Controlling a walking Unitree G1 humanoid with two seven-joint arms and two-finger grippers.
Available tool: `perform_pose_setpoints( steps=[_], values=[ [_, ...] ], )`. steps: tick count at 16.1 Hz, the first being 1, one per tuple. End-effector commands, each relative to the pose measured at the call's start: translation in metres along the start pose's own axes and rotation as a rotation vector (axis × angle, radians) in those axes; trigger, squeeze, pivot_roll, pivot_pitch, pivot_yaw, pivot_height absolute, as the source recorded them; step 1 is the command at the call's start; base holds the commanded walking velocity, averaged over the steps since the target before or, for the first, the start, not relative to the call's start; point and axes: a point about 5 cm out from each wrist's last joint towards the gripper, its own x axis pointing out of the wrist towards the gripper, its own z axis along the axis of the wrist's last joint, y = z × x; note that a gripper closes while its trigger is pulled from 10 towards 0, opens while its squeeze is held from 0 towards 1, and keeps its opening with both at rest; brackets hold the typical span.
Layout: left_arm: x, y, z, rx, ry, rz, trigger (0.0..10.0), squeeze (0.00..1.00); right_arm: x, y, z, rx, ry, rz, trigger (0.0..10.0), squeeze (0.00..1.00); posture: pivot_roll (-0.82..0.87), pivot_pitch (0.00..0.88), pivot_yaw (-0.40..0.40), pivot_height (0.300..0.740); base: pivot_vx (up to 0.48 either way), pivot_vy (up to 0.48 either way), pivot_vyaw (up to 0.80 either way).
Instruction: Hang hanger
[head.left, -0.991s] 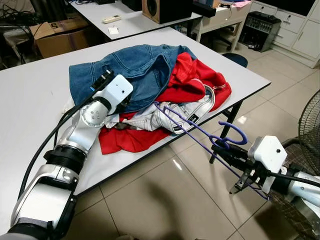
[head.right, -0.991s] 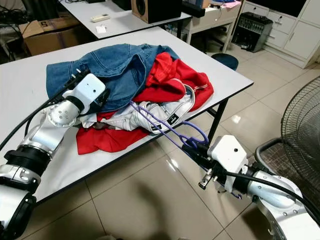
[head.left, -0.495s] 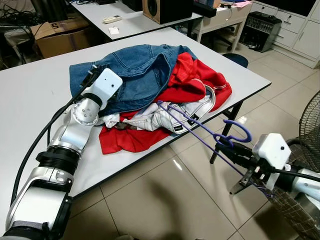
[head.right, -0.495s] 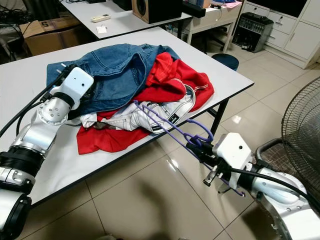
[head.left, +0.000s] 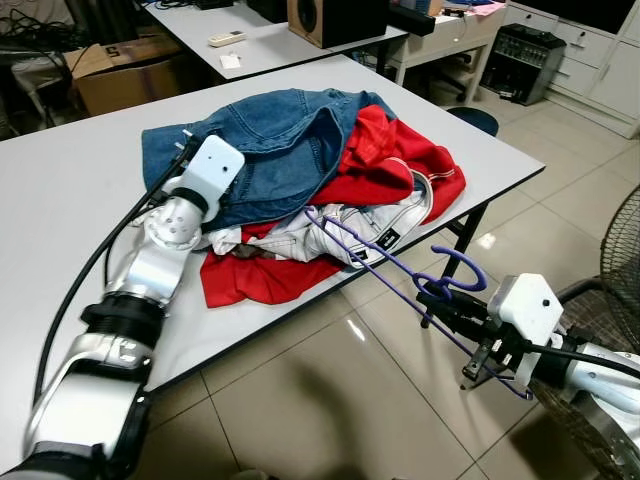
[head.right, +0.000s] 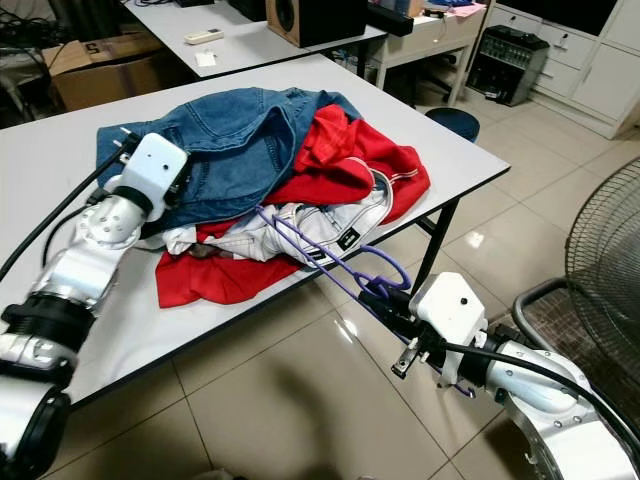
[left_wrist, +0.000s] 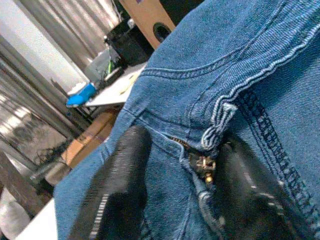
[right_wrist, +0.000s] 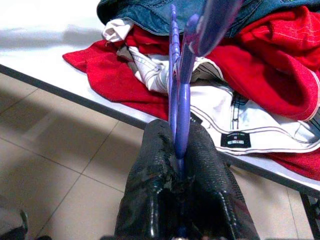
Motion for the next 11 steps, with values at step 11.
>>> perform_pose_setpoints(
  steps=[11],
  values=[
    [0.013,0.021,0.051,-0.056,-0.163,-0.011,0.0,0.00,0.017,-0.009,0.008,0.056,-0.032,-0.089,10.0,0.00,-0.08,0.006,0.038,0.740,0.000,0.000,0.00]
  ],
)
